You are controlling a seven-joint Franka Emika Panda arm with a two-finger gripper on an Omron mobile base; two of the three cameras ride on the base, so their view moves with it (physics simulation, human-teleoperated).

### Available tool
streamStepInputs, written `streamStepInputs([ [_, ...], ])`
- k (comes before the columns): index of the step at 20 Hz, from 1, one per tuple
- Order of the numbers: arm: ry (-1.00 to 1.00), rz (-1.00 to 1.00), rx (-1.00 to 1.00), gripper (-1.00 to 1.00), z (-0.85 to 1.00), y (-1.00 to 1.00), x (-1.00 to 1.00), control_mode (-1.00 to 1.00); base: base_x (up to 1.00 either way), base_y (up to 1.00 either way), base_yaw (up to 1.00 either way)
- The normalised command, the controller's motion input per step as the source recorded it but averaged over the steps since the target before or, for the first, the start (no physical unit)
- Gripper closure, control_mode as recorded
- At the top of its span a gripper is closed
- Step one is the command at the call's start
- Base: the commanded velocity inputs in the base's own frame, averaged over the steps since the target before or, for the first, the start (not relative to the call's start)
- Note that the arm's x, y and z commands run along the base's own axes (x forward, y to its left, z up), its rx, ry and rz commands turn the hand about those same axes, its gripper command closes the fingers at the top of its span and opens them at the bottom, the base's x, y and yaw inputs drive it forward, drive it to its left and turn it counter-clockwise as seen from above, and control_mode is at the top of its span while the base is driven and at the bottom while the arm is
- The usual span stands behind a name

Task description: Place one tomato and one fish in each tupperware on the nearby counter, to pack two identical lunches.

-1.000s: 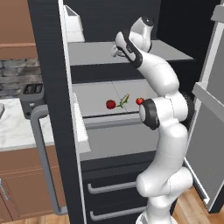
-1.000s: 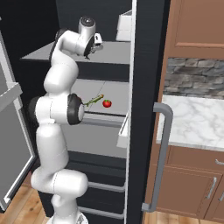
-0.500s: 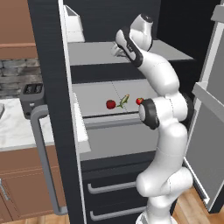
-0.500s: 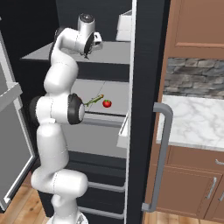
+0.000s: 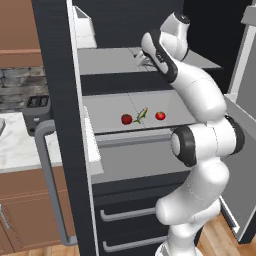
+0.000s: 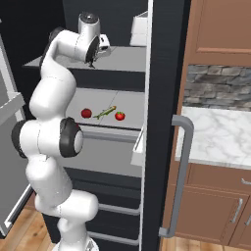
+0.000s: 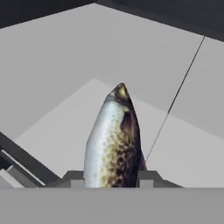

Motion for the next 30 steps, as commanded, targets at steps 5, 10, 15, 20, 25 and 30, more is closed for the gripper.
streamStepInputs([
  [5, -0.27, -0.03, -0.03, 1.0, -0.14, 0.0, -1.0, -1.0, 0.0, 0.0, 0.0],
  [10, -0.17, -0.05, -0.05, 1.0, -0.2, -0.01, -1.0, -1.0, 0.0, 0.0, 0.0],
  [15, -0.07, -0.03, -0.06, 1.0, -0.39, 0.0, -0.95, -1.0, 0.0, 0.0, 0.0],
  [20, -0.02, -0.01, -0.01, 1.0, -0.05, 0.0, -0.2, 1.0, -0.8, 0.0, -0.02],
  [25, 0.0, 0.0, 0.0, 1.0, 0.0, 0.0, 0.0, 1.0, -1.0, -0.01, -0.02],
  [30, 0.0, 0.0, 0.0, 1.0, 0.0, 0.0, 0.0, 1.0, -0.88, 0.13, -0.02],
])
